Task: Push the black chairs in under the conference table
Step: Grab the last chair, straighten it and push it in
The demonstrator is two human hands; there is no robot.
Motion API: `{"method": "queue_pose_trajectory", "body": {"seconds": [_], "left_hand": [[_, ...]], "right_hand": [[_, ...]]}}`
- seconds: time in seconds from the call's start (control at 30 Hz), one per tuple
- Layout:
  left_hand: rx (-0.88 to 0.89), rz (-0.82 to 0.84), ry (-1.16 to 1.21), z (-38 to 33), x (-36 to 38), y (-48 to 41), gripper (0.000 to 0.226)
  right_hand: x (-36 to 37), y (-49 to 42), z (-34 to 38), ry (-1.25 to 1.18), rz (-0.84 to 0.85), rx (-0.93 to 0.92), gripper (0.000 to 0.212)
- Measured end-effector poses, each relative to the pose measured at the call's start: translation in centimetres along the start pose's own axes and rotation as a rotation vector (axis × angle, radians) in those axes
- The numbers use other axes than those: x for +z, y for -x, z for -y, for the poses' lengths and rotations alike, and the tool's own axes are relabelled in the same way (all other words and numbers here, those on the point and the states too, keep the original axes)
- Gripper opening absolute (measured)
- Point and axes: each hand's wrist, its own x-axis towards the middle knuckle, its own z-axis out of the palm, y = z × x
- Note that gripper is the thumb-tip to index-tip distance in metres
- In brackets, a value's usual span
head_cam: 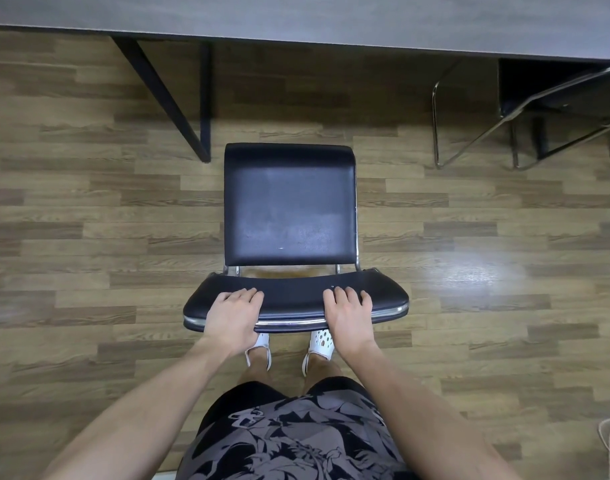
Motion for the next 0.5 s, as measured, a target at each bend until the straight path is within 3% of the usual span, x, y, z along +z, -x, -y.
{"method": "queue_pose_trajectory", "body": {"seconds": [0.5], "left_hand": [[-0.014, -0.067, 0.011, 2.0, -0.5, -1.0, 0.058]], "right_hand": [[-0.2, -1.2, 1.5, 0.007, -0.079, 0.021, 0.068]]}}
